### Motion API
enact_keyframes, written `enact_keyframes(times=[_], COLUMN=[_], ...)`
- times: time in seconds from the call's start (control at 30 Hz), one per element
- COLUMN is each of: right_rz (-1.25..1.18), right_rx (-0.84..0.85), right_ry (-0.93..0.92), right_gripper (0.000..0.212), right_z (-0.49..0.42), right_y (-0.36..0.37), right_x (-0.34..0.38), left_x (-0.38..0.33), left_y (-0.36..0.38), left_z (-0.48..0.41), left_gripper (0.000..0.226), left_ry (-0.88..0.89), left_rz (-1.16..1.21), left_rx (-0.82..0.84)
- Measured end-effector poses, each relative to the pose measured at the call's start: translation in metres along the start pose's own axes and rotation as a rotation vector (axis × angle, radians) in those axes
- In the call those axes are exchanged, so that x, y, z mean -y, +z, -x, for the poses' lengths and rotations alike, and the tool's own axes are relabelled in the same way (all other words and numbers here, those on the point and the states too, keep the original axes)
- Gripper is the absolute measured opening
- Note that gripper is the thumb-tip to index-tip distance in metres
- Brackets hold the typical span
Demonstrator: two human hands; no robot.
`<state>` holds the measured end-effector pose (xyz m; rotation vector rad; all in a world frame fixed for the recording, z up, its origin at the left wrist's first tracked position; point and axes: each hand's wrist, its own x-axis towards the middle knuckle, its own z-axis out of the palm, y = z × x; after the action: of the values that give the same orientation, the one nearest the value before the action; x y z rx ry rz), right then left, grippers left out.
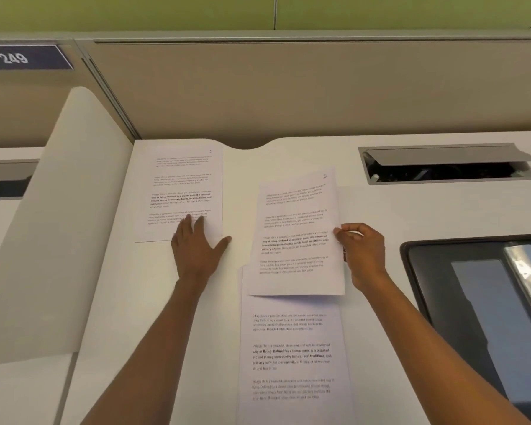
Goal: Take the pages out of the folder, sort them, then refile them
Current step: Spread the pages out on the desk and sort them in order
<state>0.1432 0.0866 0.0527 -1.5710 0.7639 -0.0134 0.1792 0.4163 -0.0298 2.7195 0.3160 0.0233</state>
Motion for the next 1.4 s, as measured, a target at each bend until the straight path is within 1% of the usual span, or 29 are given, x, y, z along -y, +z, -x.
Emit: enact_keyframes(times=[0.1,0.27,0.4,0.63,0.9,1.13,1.27,1.33,1.4], right_rz=[0.021,0.067,0.121,0.182,0.217,0.156,0.153,0.191,0.305], right_rx=[-0.012,-0.007,-0.022,-0.005,0.011,-0.010,0.008,0.024,0.050], right_ry=[-0.005,-0.022,-0.050,-0.087,-0.081,-0.027,-0.027,-0.037,-0.084], right_gripper=[0.012,0.011,0.012,0.013,0.009,0.006,0.007,0.009,0.016], right_z=[-0.025,-0.055,-0.071,-0.087,-0.092,-0.089,-0.085,-0.084,-0.082], right_y=[0.021,0.053,0.080,0.132,0.177,0.207,0.223,0.225,0.223], right_x=[-0.001,0.002,0.008,0.017,0.022,0.021,0.025,0.026,0.025], left_x=[0.000,0.000,0.003,0.006,0.004,0.000,0.000,0.000,0.001], left_y=[0.005,0.011,0.017,0.024,0.025,0.023,0.023,0.023,0.023], left_z=[0.001,0.001,0.001,0.005,0.009,0.010,0.009,0.009,0.008], left_gripper=[0.079,0.067,0.060,0.058,0.057,0.057,0.054,0.053,0.054], left_ry=[0.005,-0.004,-0.004,0.011,0.021,0.009,0.009,-0.003,-0.015], left_rz=[-0.002,-0.008,0.036,0.072,0.006,-0.016,0.000,0.018,0.030], left_rx=[-0.053,-0.082,-0.121,-0.194,-0.190,-0.203,-0.222,-0.229,-0.235])
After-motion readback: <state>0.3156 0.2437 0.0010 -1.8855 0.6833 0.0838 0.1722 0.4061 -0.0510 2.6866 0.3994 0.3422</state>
